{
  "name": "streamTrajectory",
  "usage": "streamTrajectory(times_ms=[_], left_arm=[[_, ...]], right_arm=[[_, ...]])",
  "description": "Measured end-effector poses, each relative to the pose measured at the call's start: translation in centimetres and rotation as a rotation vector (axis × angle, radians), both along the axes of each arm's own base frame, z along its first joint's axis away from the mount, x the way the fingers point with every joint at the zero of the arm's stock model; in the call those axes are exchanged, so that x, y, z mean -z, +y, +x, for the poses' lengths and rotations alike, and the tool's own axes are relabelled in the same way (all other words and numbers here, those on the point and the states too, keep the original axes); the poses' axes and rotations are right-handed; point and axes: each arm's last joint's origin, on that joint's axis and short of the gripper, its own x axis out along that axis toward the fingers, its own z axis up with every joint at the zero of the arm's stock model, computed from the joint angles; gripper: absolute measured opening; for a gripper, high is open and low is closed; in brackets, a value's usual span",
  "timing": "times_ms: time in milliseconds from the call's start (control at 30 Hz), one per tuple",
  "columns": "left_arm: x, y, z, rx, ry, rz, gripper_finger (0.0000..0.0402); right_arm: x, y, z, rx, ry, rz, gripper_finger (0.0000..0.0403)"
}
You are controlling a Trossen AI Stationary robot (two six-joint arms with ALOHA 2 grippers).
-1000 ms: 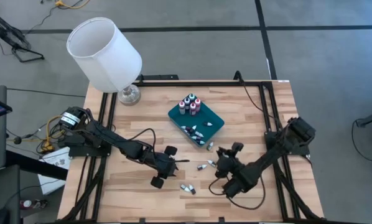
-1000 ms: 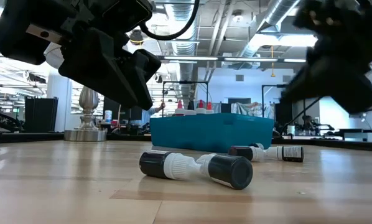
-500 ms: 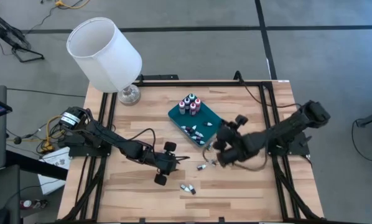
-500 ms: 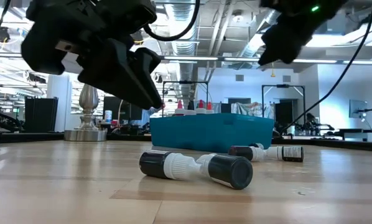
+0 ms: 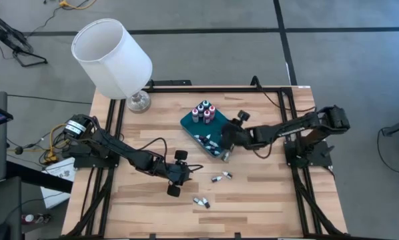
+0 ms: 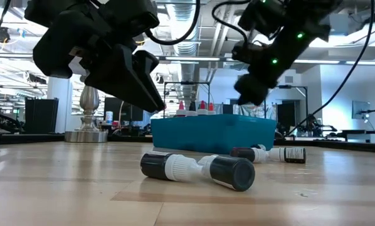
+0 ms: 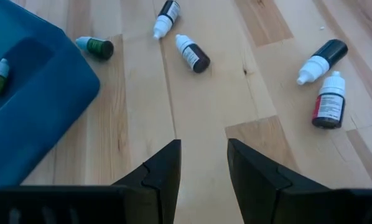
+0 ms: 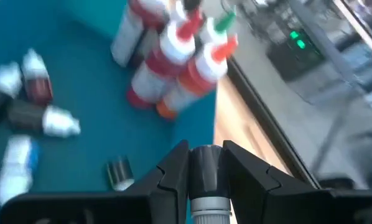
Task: Pick & Place food coloring
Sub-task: Put the small violet food coloring bottle into the blue bin
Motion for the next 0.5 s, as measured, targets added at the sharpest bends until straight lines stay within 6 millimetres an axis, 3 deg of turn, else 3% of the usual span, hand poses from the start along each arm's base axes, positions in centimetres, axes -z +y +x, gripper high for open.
streamTrajectory(times_ms=[300, 500], left_arm=[[0.1, 0.0, -0.1, -0.011, 0.009, -0.007, 0.0126], [0.3, 0.0, 0.0, -0.021, 0.012, -0.014, 0.0126]], right_arm=[[0.6, -4.7, 0.3, -0.142, -0.128, 0.162, 0.0082], [1.0, -6.7, 0.1, -0.245, -0.204, 0.275, 0.0082]])
